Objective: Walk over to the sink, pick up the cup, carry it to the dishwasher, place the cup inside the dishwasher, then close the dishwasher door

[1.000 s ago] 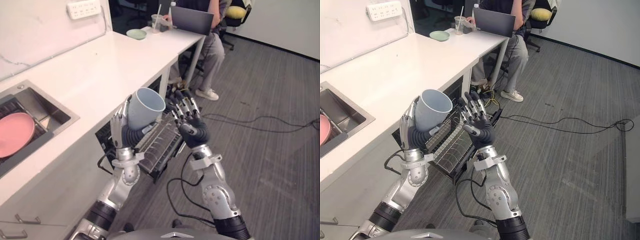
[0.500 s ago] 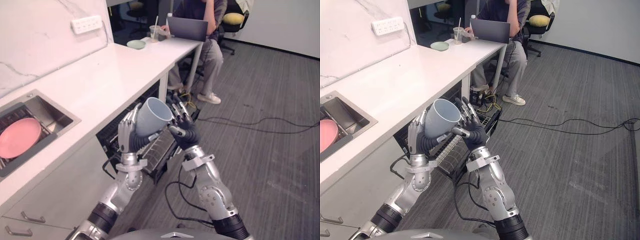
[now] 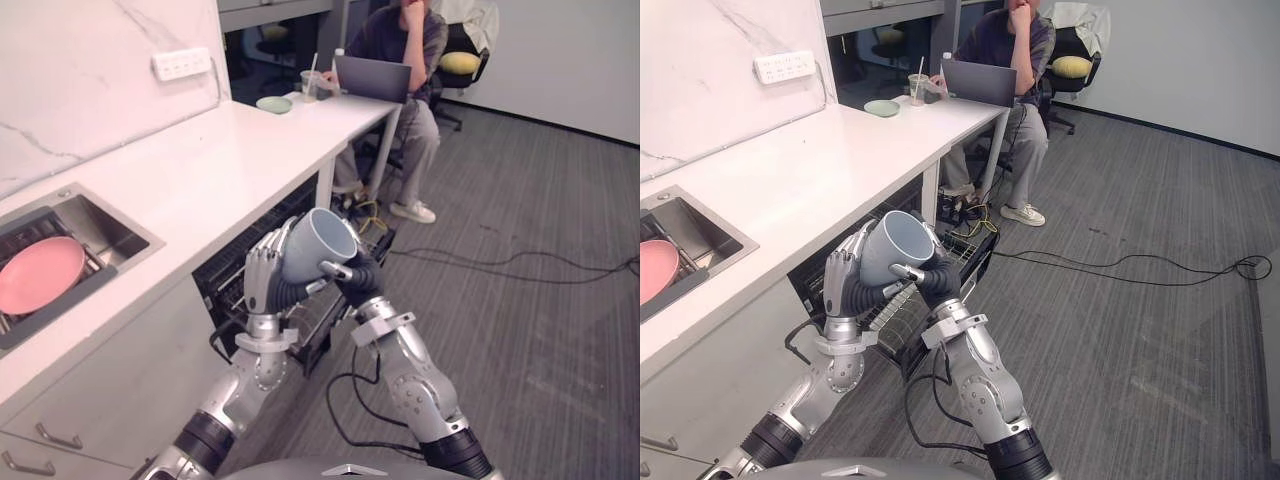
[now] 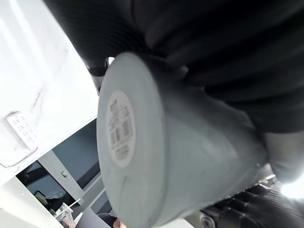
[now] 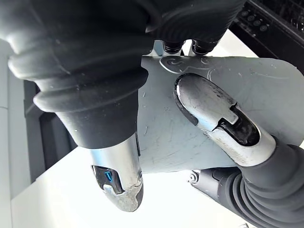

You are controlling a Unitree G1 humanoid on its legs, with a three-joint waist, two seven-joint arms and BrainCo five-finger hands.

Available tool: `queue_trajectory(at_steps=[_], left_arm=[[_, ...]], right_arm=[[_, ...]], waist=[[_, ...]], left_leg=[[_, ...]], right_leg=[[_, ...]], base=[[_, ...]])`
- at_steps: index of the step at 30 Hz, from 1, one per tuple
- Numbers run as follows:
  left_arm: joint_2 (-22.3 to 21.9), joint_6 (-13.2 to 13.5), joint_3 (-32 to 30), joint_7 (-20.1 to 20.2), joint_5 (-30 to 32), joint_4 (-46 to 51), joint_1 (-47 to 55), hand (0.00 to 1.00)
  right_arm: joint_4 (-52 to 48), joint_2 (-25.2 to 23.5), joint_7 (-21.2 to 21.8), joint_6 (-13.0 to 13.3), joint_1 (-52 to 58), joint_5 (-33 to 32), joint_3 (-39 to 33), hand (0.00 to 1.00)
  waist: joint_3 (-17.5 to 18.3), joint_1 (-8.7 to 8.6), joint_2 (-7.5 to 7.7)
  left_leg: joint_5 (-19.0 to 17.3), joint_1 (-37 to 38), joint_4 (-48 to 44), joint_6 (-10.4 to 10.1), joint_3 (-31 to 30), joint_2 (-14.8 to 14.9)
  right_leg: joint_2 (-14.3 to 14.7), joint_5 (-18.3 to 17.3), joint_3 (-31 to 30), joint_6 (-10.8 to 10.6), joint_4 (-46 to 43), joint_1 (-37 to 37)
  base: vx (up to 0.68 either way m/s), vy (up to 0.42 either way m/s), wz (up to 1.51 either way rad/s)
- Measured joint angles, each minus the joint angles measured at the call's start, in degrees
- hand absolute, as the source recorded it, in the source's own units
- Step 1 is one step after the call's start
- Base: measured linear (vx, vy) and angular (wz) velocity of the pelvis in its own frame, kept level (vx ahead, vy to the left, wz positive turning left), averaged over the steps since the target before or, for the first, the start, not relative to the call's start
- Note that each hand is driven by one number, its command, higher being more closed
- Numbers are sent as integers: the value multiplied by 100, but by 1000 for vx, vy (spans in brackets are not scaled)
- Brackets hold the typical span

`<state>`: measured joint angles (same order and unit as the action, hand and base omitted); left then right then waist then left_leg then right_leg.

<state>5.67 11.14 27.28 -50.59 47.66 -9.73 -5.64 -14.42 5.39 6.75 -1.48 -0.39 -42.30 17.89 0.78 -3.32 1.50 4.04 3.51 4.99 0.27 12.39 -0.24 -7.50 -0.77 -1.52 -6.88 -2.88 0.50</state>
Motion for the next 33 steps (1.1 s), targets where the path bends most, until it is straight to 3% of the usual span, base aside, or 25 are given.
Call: queue_trajectory(at_steps=[9, 10, 26, 27, 33], left_arm=[[9, 1, 51, 3, 103, 0, 20, 100], [14, 1, 87, 6, 105, 0, 24, 100], [118, -35, 201, -22, 100, -94, 37, 100], [118, -48, 203, -25, 98, -94, 46, 0], [120, -169, 270, -22, 35, -112, 277, 0]], right_arm=[[11, 3, -237, -4, 0, -16, 109, 0], [20, 2, -243, -4, 0, -16, 115, 100], [20, 153, -498, 51, 0, 141, 171, 100], [20, 153, -507, 51, 0, 181, 172, 100], [19, 142, -740, 131, 0, 296, 199, 100]], waist=[[124, 2, 91], [133, 3, 102], [264, 4, 135], [265, 4, 135], [266, 5, 136]], left_leg=[[14, -53, 0, 2, 1, 1], [15, -51, 0, 3, 1, 0], [32, -53, 3, -30, -8, 3], [33, -53, 3, -31, -9, 3], [32, -57, 3, -33, -12, 3]], right_leg=[[1, 20, -2, 5, -12, 57], [0, 24, -4, 11, -16, 57], [1, 30, -4, -18, -42, 66], [1, 30, -4, -18, -43, 66], [0, 27, -2, -21, -45, 70]], base=[[-3, -1, 0], [0, 0, 0], [0, 0, 0], [0, 0, 0], [0, 0, 0]])
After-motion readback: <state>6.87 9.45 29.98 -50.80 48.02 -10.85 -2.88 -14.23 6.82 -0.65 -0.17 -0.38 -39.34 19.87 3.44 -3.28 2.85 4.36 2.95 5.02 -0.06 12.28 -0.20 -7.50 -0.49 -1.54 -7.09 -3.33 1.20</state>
